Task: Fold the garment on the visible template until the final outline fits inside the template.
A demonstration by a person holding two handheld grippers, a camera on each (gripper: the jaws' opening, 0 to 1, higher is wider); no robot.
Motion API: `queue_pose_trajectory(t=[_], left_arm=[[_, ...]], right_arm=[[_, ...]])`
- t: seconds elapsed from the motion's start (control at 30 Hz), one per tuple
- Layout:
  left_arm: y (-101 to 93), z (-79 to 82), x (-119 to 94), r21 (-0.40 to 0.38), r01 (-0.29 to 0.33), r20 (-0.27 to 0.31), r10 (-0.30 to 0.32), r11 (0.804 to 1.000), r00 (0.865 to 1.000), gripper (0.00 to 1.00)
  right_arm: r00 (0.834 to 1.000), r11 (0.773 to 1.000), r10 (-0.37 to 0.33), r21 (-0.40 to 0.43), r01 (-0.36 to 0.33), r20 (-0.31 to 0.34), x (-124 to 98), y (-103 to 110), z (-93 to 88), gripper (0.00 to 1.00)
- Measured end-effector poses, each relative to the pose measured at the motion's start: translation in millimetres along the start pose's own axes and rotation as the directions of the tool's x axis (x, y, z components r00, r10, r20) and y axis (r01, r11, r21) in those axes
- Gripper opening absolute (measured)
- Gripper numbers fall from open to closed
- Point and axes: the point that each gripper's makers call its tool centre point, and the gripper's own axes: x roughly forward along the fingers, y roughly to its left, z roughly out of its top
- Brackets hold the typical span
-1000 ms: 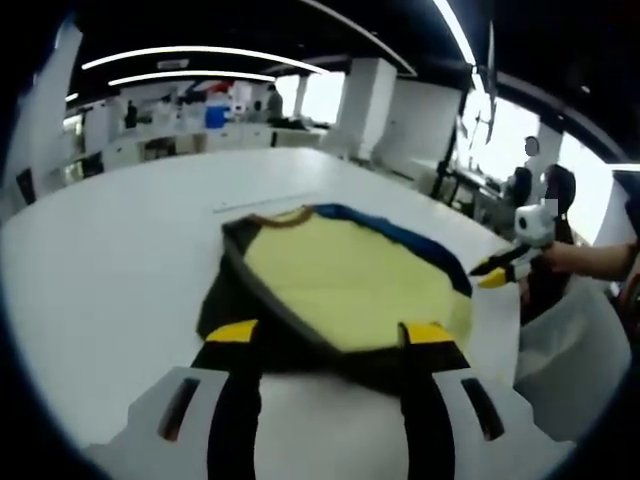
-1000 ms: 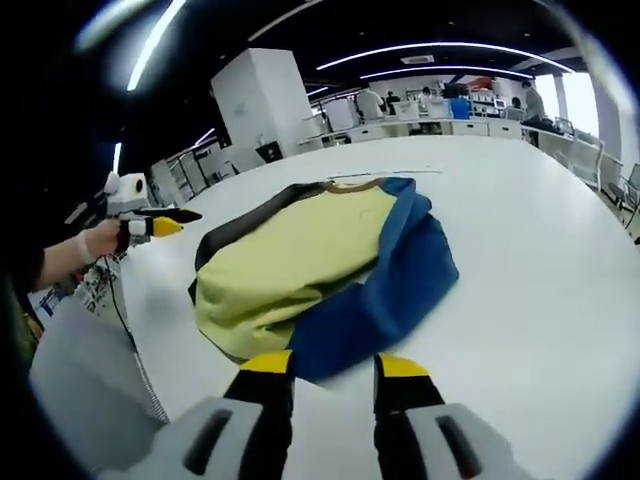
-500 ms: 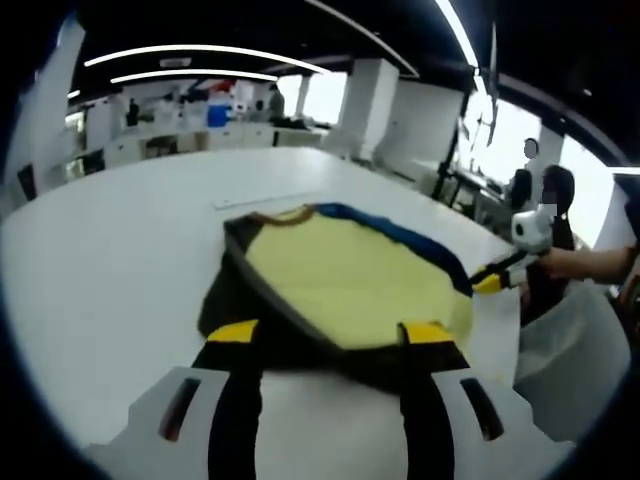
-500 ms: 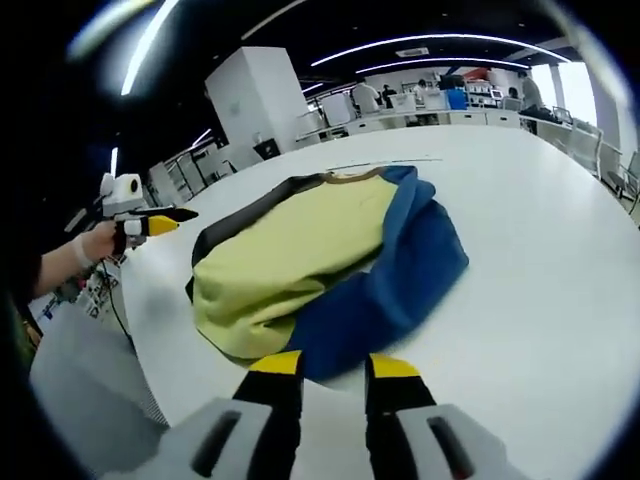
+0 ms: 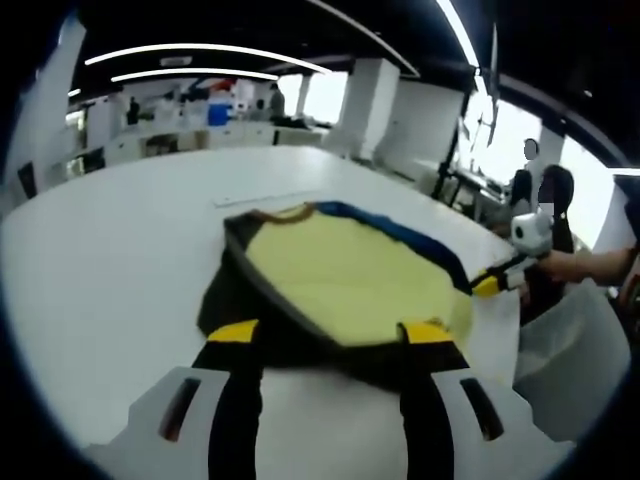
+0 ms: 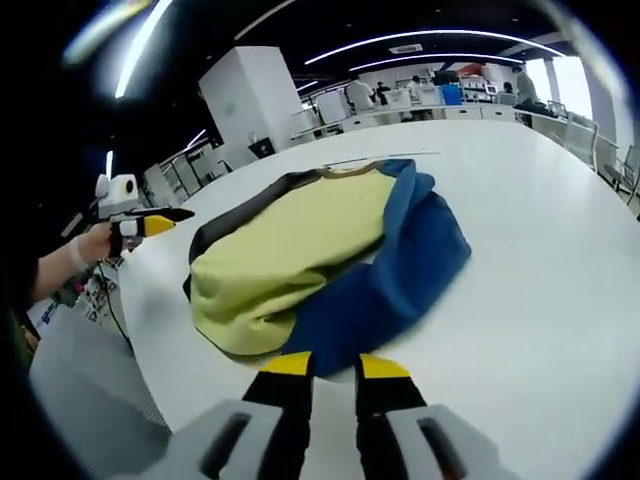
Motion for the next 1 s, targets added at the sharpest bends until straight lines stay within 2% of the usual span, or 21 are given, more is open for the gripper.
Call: queue_pose_trajectory(t=[0.23,0.57,0.7,0.8,0.87,1.0], left_arm=[[-1.7,0.5,1,0.003,0.002,0.002,-0.002,1.000,1.000,0.50],[-3.2,-1.2,-2,0.001,0.001,0.005,-0.001,1.000,1.000,0.50],[-4.2,-0.4,-3,0.005,0.001,0.009,-0.001,1.000,1.000,0.50],[-3.7,1.1,-3,0.006,0.001,0.013,-0.001,1.000,1.000,0.49],[-3.8,1.3,-3,0.005,0.001,0.016,-0.001,1.000,1.000,0.49],[-5.7,-0.3,-2,-0.001,0.004,0.016,-0.004,1.000,1.000,0.49]], right_arm=[[1.000,1.000,-0.024,0.007,0.024,-0.002,0,-3,-2.9,0.00],[0.999,0.999,-0.033,-0.009,0.033,-0.001,-8,-4,0.9,0.00],[1.000,0.999,-0.022,-0.039,0.022,-0.001,-20,-4,12.2,0.00],[1.000,0.999,-0.006,-0.037,0.006,0.016,-34,-9,29.9,0.00],[1.000,0.996,-0.007,-0.089,0.008,0.018,-44,-13,43.4,0.00],[0.999,0.993,-0.010,-0.115,0.014,0.035,-63,-19,68.3,0.00]])
